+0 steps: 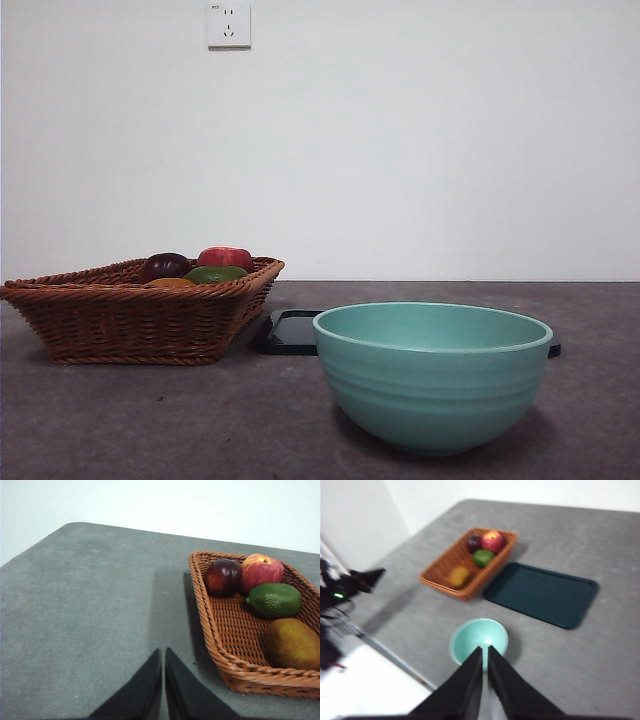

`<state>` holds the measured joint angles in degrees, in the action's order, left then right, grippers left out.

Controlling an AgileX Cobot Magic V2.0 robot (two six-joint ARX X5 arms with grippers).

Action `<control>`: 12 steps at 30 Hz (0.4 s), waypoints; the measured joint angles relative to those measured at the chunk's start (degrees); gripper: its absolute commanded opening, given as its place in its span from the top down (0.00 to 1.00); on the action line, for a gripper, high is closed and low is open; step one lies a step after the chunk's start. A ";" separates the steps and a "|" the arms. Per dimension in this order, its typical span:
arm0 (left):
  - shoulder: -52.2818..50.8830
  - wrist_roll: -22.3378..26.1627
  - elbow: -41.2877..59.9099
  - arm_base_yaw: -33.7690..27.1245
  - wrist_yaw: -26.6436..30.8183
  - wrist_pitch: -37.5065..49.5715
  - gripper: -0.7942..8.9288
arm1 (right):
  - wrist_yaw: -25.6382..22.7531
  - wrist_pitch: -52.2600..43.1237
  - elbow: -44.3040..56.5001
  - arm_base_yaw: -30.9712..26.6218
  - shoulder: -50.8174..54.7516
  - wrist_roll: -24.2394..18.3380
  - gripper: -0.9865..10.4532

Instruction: Pick up the wifruite, put it on the bowl, pick up the plate, put it on desk

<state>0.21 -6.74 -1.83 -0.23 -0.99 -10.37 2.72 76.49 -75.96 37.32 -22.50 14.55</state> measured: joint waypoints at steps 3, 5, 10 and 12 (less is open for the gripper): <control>0.00 0.00 0.00 0.00 0.00 0.00 0.91 | -1.95 -1.84 4.83 -5.09 0.44 -5.05 0.91; 0.00 0.00 0.00 0.00 0.00 0.00 0.91 | -3.69 -10.58 10.78 -8.94 1.73 -9.03 0.91; 0.00 0.00 0.00 0.00 0.00 0.00 0.91 | -3.58 -46.64 32.94 -20.41 5.35 -14.80 0.91; 0.00 0.00 0.00 0.00 0.00 0.00 0.91 | -2.45 -60.30 42.49 -24.59 5.88 -14.84 0.91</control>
<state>0.21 -6.74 -1.83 -0.23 -0.99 -10.37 0.27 16.19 -33.47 12.73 -16.62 -0.30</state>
